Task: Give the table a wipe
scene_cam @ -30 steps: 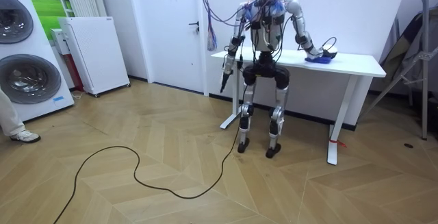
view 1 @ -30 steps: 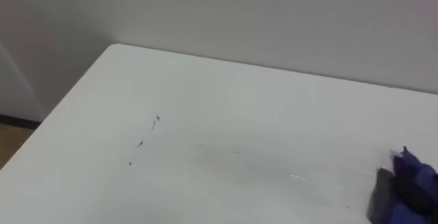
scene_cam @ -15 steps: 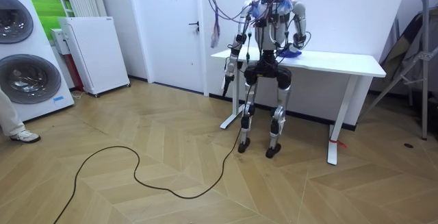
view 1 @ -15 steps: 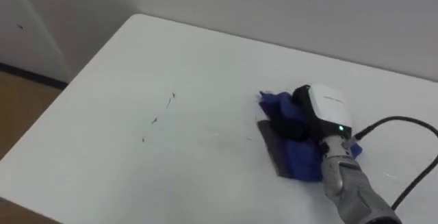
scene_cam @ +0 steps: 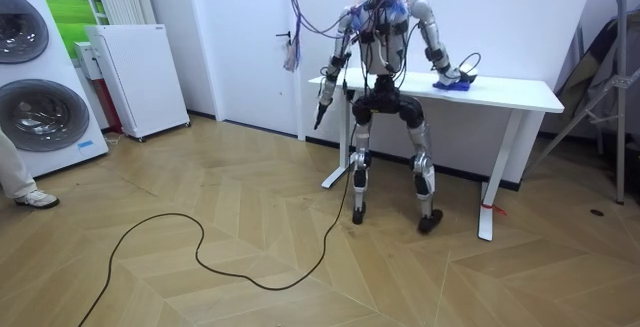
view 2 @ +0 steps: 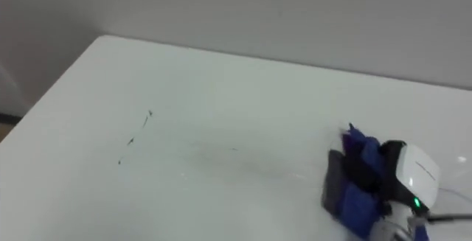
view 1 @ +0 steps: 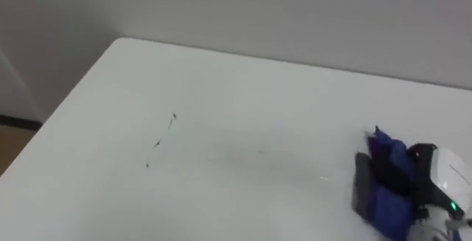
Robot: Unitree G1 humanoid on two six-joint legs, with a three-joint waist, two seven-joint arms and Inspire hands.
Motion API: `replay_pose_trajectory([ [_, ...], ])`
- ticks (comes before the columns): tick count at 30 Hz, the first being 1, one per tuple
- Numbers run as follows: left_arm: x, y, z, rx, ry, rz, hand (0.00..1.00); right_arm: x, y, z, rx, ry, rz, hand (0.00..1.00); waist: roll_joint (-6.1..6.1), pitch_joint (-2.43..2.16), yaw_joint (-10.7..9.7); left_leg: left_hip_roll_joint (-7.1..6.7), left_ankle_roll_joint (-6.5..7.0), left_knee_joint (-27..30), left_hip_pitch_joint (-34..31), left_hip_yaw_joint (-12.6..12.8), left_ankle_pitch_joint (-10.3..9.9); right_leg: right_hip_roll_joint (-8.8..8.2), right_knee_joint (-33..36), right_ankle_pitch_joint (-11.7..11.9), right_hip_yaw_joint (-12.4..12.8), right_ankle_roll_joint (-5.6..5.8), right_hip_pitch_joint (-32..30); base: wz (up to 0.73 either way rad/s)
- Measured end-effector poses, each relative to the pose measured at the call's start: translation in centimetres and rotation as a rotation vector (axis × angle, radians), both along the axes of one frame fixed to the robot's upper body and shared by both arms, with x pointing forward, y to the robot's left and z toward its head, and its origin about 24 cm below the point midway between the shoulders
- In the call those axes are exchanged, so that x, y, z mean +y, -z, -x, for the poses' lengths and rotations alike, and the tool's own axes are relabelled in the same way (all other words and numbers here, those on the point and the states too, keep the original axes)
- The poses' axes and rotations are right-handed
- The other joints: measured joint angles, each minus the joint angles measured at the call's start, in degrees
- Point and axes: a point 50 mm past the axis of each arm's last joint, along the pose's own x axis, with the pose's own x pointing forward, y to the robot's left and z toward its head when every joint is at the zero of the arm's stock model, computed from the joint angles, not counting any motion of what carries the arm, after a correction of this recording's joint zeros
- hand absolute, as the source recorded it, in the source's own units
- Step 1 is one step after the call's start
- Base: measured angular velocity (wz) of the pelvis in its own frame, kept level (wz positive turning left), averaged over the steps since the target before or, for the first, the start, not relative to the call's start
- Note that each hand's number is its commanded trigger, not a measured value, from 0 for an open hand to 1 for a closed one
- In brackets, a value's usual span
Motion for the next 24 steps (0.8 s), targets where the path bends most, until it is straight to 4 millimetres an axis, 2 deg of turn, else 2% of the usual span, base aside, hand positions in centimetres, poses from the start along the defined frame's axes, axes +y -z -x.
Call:
replay_pose_trajectory([
  [2, -0.4, 0.2, 0.5, 0.010, -0.004, 0.011, 0.00, 0.1, 0.0, 0.1, -0.001, -0.009, -0.003, 1.00, -0.42, 0.05, 0.02, 0.93, -1.17, 0.58, 0.20, -0.09, -0.33, 1.08, -0.96, 1.25, -1.36, -0.01, 1.11, 0.03],
  [4, -1.1, 0.5, 1.4, 0.033, 0.000, 0.033, 0.00, 0.7, -0.2, -0.5, -0.017, -0.044, -0.003, 1.00, -0.83, 0.25, 0.59, 2.28, -3.22, 0.67, 0.24, -0.04, -0.13, 3.66, -0.78, 1.78, -1.62, -0.55, 1.15, -0.09],
  [5, -1.3, 0.6, 1.4, 0.035, 0.004, 0.040, 0.00, 0.9, -0.4, -1.1, -0.031, -0.060, 0.001, 1.00, -0.90, 0.29, 0.65, 2.65, -3.84, 0.63, 0.04, -0.17, 0.02, 4.53, -0.66, 2.07, -2.10, -0.86, 1.22, 0.00],
  [6, -1.7, 0.8, 1.5, 0.038, 0.009, 0.053, 0.00, 1.2, -0.7, -1.8, -0.047, -0.084, 0.007, 1.00, -1.07, 0.39, 0.66, 3.37, -5.17, 0.52, -0.47, -0.65, 0.51, 6.00, -0.54, 2.24, -4.46, 0.01, 1.34, 0.05],
  [7, -2.5, 1.1, 1.4, 0.034, 0.013, 0.075, 0.00, 1.4, -1.2, -2.8, -0.061, -0.110, 0.022, 1.00, -0.26, 0.56, 0.76, 4.87, -6.70, 0.20, -1.02, -1.18, 1.23, 7.30, 0.39, 1.63, -5.93, -0.62, 0.70, 0.10],
  [8, -2.8, 1.2, 1.5, 0.035, 0.019, 0.083, 0.00, 1.6, -1.4, -3.2, -0.065, -0.123, 0.023, 1.00, -0.25, 0.64, 0.82, 5.06, -7.45, -0.37, -1.19, -1.46, 1.80, 7.91, 1.35, 0.86, -6.00, -1.32, 0.06, 0.15],
  [10, -3.8, 1.6, 1.0, 0.026, 0.043, 0.119, 0.00, 2.1, -2.4, -5.0, -0.080, -0.184, 0.041, 1.00, 0.00, 1.12, 1.68, 6.82, -10.00, -1.89, -2.42, -2.99, 4.02, 9.45, 4.85, -2.67, -6.81, -3.62, -2.87, 0.16],
  [11, -4.0, 1.7, 0.9, 0.027, 0.045, 0.130, 0.00, 2.2, -2.7, -5.6, -0.084, -0.196, 0.049, 1.00, 0.06, 1.24, 1.85, 7.03, -10.30, -2.12, -2.80, -3.01, 4.47, 9.58, 5.86, -3.43, -6.84, -3.93, -3.68, 0.05],
  [12, -4.4, 1.9, 1.1, 0.039, 0.052, 0.152, 0.00, 2.4, -3.4, -6.6, -0.092, -0.214, 0.054, 1.00, 0.46, 1.69, 2.50, 6.86, -10.40, -1.92, -3.11, -3.04, 4.82, 10.12, 7.13, -4.63, -6.73, -4.30, -4.70, 0.00],
  [14, -4.5, 1.9, 1.2, 0.040, 0.065, 0.166, 0.00, 2.7, -4.1, -7.5, -0.106, -0.232, 0.060, 1.00, 1.22, 1.98, 3.13, 6.52, -10.06, -0.07, -4.81, -3.03, 4.82, 11.09, 7.42, -5.33, -6.84, -5.45, -5.31, 0.10],
  [16, -4.6, 2.0, 2.2, 0.066, 0.060, 0.184, 0.00, 2.8, -4.9, -8.2, -0.121, -0.258, 0.074, 1.00, 1.90, 2.33, 3.40, 3.86, -8.24, 0.53, -5.74, -2.98, 5.23, 12.52, 7.62, -5.84, -3.56, -6.40, -6.42, 0.21],
  [17, -4.6, 2.0, 2.5, 0.075, 0.058, 0.191, 0.00, 2.8, -5.1, -8.3, -0.122, -0.263, 0.080, 1.00, 1.99, 2.27, 3.47, 3.11, -7.78, 0.36, -5.71, -2.88, 5.42, 12.72, 7.67, -5.93, -2.62, -6.57, -6.58, 0.06],
  [18, -4.7, 2.0, 3.2, 0.092, 0.054, 0.201, 0.00, 2.6, -5.4, -8.4, -0.127, -0.268, 0.086, 1.00, 2.26, 2.12, 3.63, 1.81, -7.06, -0.60, -5.19, -2.57, 5.74, 13.51, 7.84, -6.03, 0.20, -6.94, -7.13, -0.14],
  [19, -4.7, 2.0, 3.9, 0.105, 0.049, 0.212, 0.00, 2.5, -5.5, -8.4, -0.130, -0.273, 0.090, 1.00, 3.03, 2.07, 4.34, 1.46, -6.85, -2.02, -4.08, -1.60, 5.87, 14.61, 7.69, -5.93, 2.87, -7.32, -7.32, -0.26],
  [21, -4.8, 1.9, 5.2, 0.134, 0.039, 0.221, 0.00, 2.6, -5.5, -8.4, -0.142, -0.285, 0.085, 1.00, 3.59, 1.82, 4.44, 1.10, -6.78, -2.73, -3.54, -1.54, 5.92, 15.25, 7.54, -5.70, 4.76, -7.68, -7.65, -0.27],
  [23, -4.6, 1.9, 5.6, 0.145, 0.027, 0.221, 0.00, 2.5, -5.0, -7.9, -0.147, -0.279, 0.074, 1.00, 4.05, 1.72, 3.29, 0.62, -6.36, -3.72, -2.67, -1.53, 6.24, 15.07, 7.17, -5.72, 4.90, -7.62, -6.92, 0.11],
  [24, -4.3, 1.8, 5.3, 0.136, 0.030, 0.213, 0.00, 2.3, -4.6, -7.4, -0.147, -0.264, 0.068, 1.00, 3.73, 1.74, 2.16, 0.11, -6.11, -5.09, -1.70, -1.67, 6.78, 14.76, 6.80, -5.88, 4.78, -7.36, -5.96, 0.54],
])
